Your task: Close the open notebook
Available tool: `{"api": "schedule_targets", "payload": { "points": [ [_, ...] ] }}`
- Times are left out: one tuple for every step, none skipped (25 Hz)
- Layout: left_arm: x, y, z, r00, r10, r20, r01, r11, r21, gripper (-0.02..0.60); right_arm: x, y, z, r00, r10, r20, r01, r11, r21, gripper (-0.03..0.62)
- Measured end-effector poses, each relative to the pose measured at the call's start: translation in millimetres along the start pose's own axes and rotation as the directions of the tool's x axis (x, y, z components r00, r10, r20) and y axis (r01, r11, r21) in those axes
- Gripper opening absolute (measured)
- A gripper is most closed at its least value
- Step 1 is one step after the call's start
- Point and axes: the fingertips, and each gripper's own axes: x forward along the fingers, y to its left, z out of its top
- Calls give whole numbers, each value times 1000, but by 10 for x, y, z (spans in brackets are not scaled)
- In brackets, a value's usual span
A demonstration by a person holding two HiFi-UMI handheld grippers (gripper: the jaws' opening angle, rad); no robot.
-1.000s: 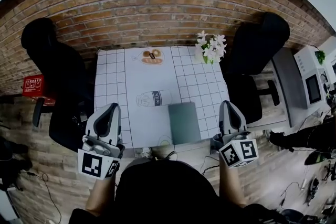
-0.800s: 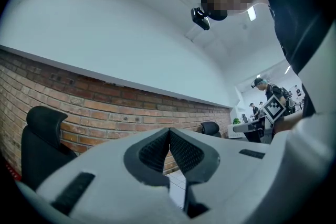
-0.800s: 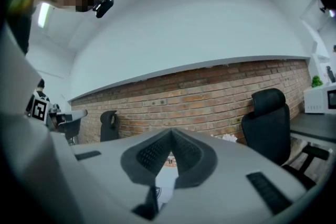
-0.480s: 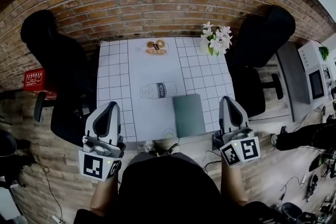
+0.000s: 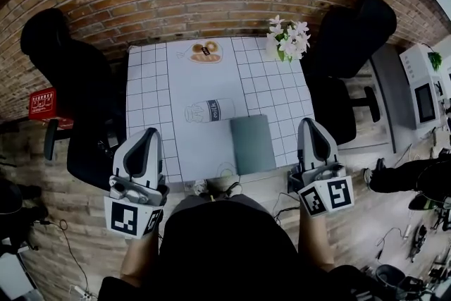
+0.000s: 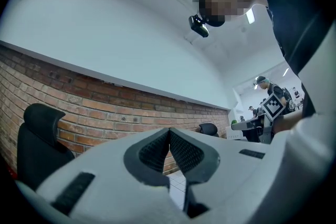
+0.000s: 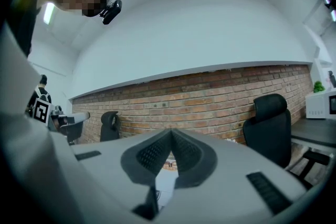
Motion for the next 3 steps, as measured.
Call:
{"api": "schedule_targets", "payload": {
  "points": [
    [19,-12,-2,1000,-4,4,4,1000,-4,25,-8,-13,3,1000,-4,1,4,1000,0,12],
    [36,-26,-9,1000,-8,7,8,1000,-10,25,-20,-27,3,1000,-10,1,10,1000,0,12],
    [52,-41,-18,1000,-12,10,12,1000,-17,25,-33,-41,2,1000,-15,1,15,1000,0,14]
  ]
}}
